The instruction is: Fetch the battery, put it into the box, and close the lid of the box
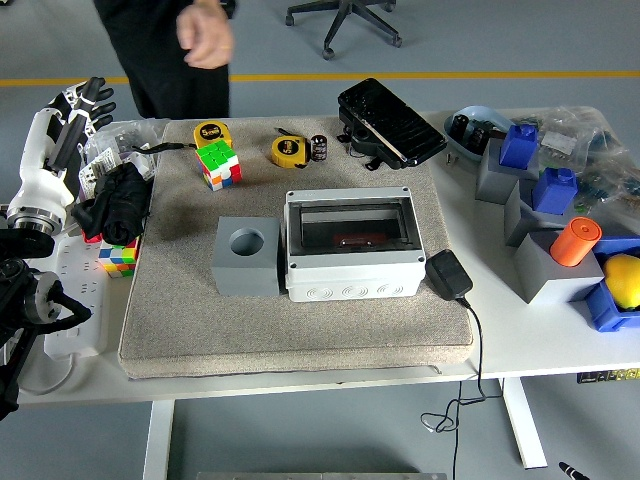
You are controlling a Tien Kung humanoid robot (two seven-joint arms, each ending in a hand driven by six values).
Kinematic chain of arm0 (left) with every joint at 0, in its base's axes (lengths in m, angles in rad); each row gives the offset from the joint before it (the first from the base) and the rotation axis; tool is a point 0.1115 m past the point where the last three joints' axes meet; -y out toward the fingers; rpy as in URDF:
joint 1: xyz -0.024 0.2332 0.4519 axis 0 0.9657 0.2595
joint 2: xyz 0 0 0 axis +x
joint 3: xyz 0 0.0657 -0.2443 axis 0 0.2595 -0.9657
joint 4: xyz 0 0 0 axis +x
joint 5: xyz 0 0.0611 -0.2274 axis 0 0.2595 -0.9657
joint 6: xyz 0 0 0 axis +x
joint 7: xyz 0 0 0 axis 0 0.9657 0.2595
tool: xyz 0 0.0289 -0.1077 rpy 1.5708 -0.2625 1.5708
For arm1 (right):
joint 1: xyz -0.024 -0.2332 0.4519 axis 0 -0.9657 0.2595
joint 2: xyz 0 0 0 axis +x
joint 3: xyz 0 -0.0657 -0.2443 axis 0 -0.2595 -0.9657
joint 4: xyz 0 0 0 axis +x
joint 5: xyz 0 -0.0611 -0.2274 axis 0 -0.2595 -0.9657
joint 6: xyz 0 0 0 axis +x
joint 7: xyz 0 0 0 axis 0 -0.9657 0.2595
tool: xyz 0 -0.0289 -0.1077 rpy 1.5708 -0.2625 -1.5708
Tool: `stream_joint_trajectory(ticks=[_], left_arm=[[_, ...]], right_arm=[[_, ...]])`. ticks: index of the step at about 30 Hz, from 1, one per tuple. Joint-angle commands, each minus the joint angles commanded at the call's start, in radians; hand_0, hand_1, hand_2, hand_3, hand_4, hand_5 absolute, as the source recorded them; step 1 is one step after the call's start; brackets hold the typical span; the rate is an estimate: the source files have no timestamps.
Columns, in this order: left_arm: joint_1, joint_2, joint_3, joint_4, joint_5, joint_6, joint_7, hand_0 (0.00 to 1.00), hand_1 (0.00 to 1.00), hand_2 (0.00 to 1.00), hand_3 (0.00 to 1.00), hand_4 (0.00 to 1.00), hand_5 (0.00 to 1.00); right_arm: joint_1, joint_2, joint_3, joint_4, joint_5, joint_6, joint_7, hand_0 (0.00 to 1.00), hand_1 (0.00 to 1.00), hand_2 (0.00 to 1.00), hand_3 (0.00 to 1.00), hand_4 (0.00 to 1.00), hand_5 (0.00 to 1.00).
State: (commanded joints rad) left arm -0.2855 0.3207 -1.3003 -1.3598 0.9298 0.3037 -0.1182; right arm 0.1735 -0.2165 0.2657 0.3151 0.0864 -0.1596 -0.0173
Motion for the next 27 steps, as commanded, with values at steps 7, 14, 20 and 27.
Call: stream_joint_trajectory(ticks=[7, 14, 20, 27], left_arm=[[0.010, 0.002, -0.024, 0.004, -0.005, -0.003, 0.002, 0.740, 0.750, 0.746, 0.718, 0.998, 0.698], [0.019, -0.002, -0.052, 0.006, -0.006, -0.003, 0.003, 0.738, 0.744, 0.744, 0.713, 0.998, 0.681], [0.025, -0.003, -0.059, 0.006, -0.005, -0.004, 0.005, 0.736, 0.742, 0.741, 0.711, 0.998, 0.677], [0.027, -0.007, -0.061, 0.007, -0.005, -0.005, 0.011, 0.736, 0.740, 0.740, 0.710, 0.998, 0.678]], right_arm=[[-0.004, 0.001, -0.001, 0.000, 0.001, 0.002, -0.001, 0.574, 0.638, 0.661, 0.576, 0.939, 0.491], [-0.009, 0.004, 0.007, -0.001, -0.002, 0.003, 0.000, 0.574, 0.638, 0.660, 0.576, 0.939, 0.491], [-0.010, 0.006, 0.012, -0.001, -0.003, 0.002, 0.001, 0.580, 0.638, 0.661, 0.577, 0.940, 0.492], [-0.007, 0.008, 0.016, 0.000, -0.004, 0.001, 0.002, 0.576, 0.638, 0.661, 0.576, 0.939, 0.493]])
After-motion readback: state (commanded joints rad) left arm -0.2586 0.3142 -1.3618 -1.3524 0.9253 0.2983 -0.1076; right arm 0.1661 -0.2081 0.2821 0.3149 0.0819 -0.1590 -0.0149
